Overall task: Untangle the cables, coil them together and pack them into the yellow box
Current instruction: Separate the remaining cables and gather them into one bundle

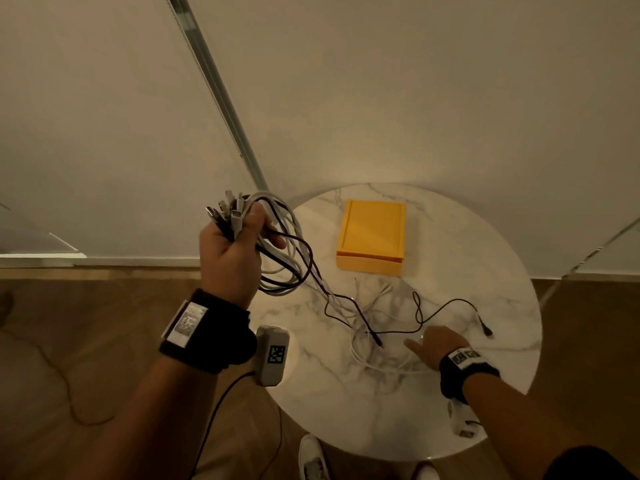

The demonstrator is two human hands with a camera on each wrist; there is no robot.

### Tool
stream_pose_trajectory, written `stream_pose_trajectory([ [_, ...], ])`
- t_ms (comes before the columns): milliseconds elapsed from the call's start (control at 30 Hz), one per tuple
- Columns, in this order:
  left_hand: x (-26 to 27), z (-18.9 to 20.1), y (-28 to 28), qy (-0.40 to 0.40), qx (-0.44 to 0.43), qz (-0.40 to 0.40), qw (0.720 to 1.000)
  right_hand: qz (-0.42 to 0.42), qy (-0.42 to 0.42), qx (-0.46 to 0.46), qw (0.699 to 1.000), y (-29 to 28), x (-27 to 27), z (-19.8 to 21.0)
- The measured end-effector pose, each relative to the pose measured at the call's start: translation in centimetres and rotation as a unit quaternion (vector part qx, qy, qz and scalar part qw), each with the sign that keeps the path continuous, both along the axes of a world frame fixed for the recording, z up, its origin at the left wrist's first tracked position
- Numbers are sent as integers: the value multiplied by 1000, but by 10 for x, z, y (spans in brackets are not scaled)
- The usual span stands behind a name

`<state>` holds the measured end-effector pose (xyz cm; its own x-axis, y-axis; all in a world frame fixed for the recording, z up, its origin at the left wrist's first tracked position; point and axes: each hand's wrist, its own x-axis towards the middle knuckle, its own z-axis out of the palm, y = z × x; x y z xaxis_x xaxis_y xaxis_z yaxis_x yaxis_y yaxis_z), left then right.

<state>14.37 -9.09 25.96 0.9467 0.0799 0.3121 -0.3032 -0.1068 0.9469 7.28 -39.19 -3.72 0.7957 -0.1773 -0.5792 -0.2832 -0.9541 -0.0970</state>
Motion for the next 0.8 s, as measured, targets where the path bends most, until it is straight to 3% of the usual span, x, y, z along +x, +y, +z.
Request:
stream_pose_trajectory([
  [267,-8,24,1,-19,9,-1,1000,-154,4,45,987,-1,-9,-38],
  [400,-10,35,4,-30,28,1,999,-185,18,89,979,-9,-9,-64],
  [500,-7,35,4,-35,49,13,998,-172,-6,121,978,14,2,-28],
  [600,3,25,3,-23,78,14,997,-152,-134,184,962,40,13,26],
  [667,9,19,1,-18,107,5,994,-149,-238,234,931,53,15,59],
  [800,11,13,-6,-14,232,1,973,-144,-367,387,834,58,4,118],
])
